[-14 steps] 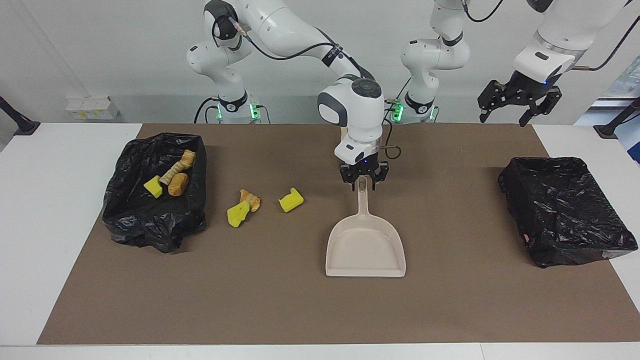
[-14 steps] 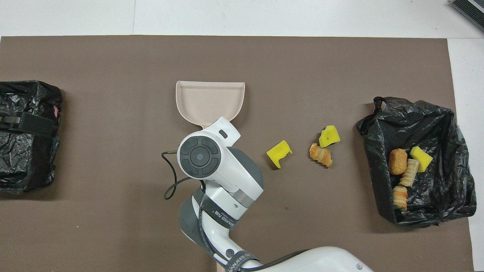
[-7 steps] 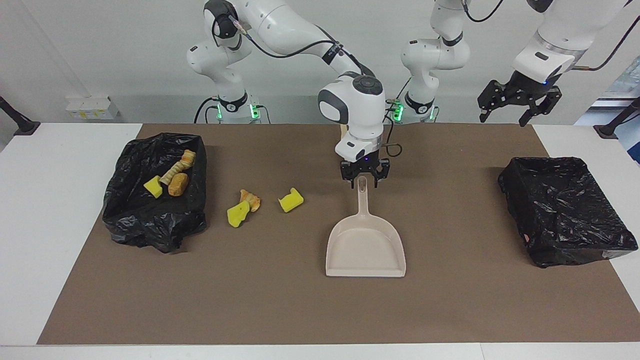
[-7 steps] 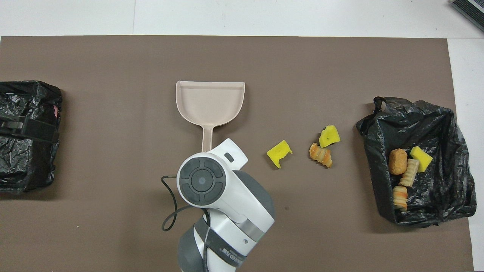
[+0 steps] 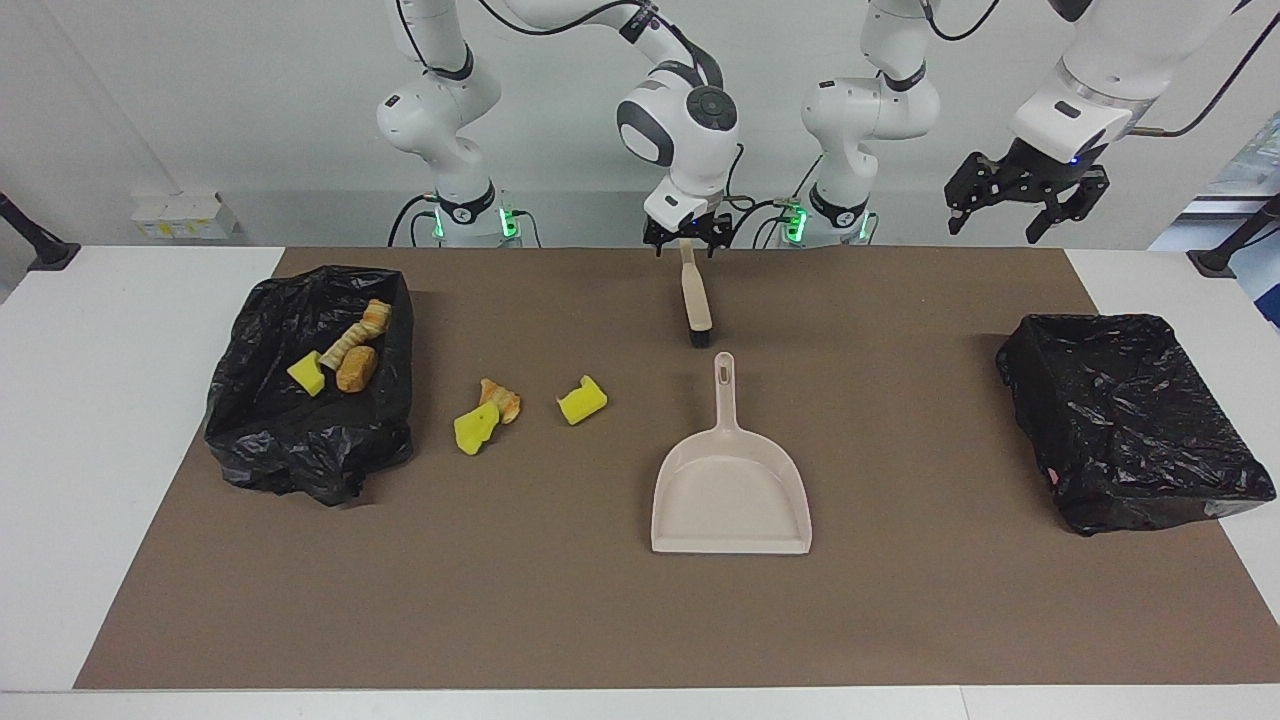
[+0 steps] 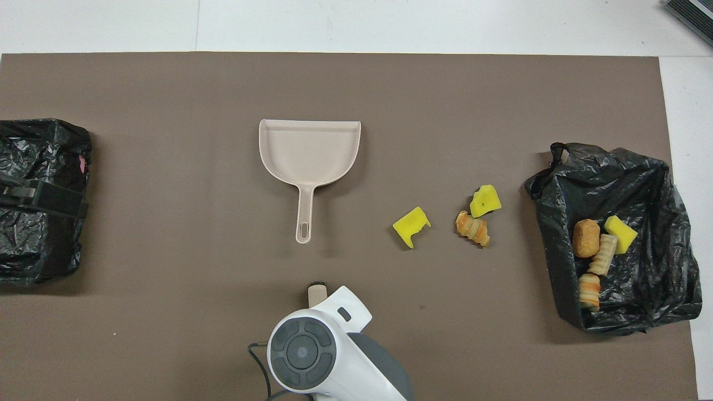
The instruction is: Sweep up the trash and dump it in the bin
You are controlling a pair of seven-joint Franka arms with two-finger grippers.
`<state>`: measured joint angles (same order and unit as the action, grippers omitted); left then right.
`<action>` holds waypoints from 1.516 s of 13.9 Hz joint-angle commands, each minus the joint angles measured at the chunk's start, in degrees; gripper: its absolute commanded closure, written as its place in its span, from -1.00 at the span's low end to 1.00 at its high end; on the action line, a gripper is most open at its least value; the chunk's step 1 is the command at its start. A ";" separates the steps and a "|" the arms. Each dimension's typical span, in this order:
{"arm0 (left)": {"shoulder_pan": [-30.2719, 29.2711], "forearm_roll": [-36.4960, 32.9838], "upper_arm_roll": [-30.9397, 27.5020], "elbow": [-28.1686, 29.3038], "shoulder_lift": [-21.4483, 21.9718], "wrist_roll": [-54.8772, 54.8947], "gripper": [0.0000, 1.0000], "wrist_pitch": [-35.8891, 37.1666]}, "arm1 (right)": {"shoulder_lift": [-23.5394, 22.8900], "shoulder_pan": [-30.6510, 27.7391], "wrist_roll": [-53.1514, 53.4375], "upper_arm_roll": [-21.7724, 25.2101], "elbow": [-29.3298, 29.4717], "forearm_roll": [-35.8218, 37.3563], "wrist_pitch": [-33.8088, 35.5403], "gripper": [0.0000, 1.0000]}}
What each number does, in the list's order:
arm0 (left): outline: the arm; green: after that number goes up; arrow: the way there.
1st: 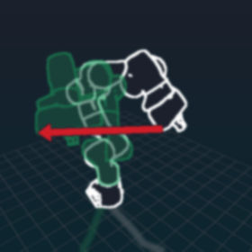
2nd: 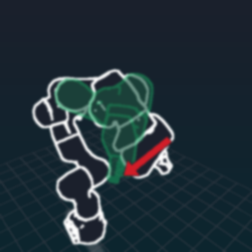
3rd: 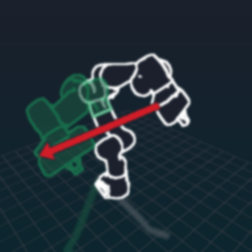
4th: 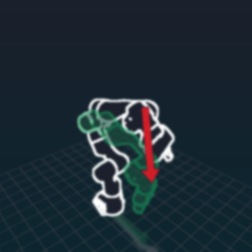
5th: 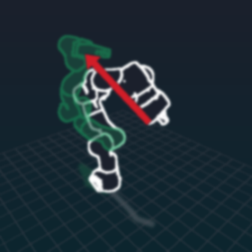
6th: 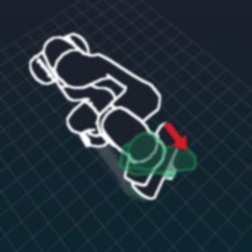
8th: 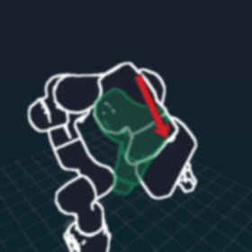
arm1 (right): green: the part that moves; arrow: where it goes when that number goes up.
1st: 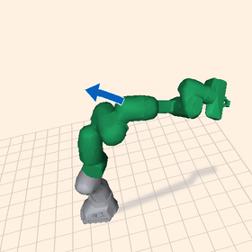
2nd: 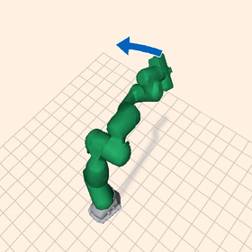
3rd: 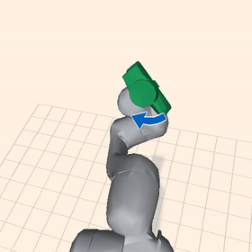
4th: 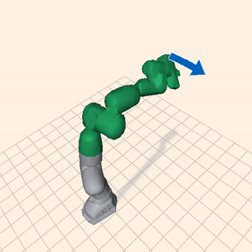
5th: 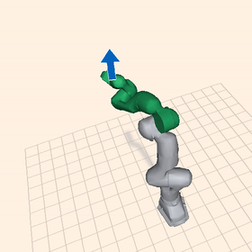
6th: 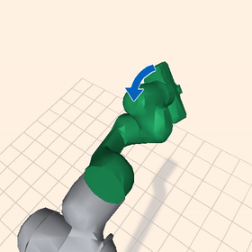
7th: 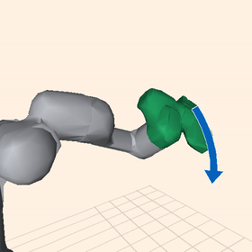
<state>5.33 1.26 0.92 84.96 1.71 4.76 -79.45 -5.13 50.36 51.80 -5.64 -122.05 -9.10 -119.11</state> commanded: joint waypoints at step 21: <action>1.17 -0.29 1.45 3.97 1.36 0.25 -1.00 -4.91 | 0.56 2.81 -3.12 0.02 -4.17 -8.04 -4.65 1.00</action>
<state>5.60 1.28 2.54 85.58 1.79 4.84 -80.78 -5.14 53.21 50.70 -5.65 -125.88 -15.26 -122.82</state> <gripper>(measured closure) 0.000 0.722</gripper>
